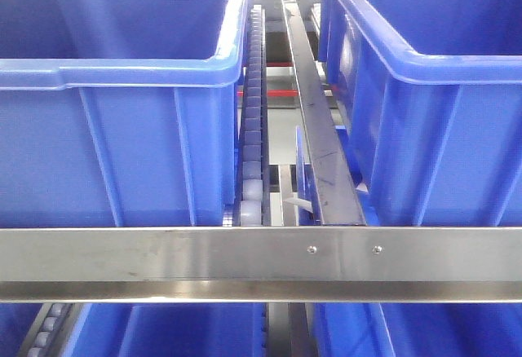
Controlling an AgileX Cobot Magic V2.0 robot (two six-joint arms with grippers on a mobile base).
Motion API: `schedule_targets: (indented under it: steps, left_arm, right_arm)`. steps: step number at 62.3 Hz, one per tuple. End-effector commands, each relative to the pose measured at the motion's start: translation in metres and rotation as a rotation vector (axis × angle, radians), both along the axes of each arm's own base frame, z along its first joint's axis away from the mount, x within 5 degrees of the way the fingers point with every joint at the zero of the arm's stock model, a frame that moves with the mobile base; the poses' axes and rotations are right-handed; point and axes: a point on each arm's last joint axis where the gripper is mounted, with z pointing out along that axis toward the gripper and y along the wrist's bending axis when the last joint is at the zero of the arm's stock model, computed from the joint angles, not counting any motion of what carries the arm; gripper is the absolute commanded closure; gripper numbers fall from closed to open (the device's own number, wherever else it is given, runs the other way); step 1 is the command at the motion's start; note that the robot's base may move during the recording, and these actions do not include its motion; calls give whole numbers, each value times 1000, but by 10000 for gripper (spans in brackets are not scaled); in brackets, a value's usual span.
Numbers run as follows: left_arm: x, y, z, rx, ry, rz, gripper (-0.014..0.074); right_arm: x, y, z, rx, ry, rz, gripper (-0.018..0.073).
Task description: Pick and sort blue part to right shelf
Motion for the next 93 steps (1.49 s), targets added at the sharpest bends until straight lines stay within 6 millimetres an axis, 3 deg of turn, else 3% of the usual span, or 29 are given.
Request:
schedule_targets:
  steps: [1, 16, 26, 52, 93]
  left_arm:
    - [-1, 0, 2, -8, -91, -6, 473]
    - [-1, 0, 2, -8, -91, -6, 473]
    - [-1, 0, 2, -8, -91, -6, 473]
    - [-1, 0, 1, -8, -87, -6, 473]
    - [-1, 0, 1, -9, -81, -6, 473]
  right_arm:
    - [-1, 0, 15, 0, -106, 7, 514]
    - [3, 1, 8, -2, -102, -6, 514]
    - [16, 1, -20, 20, -176, -56, 514]
    - [23, 2, -102, 38, -231, -55, 514]
    - [23, 2, -103, 39, -210, -57, 514]
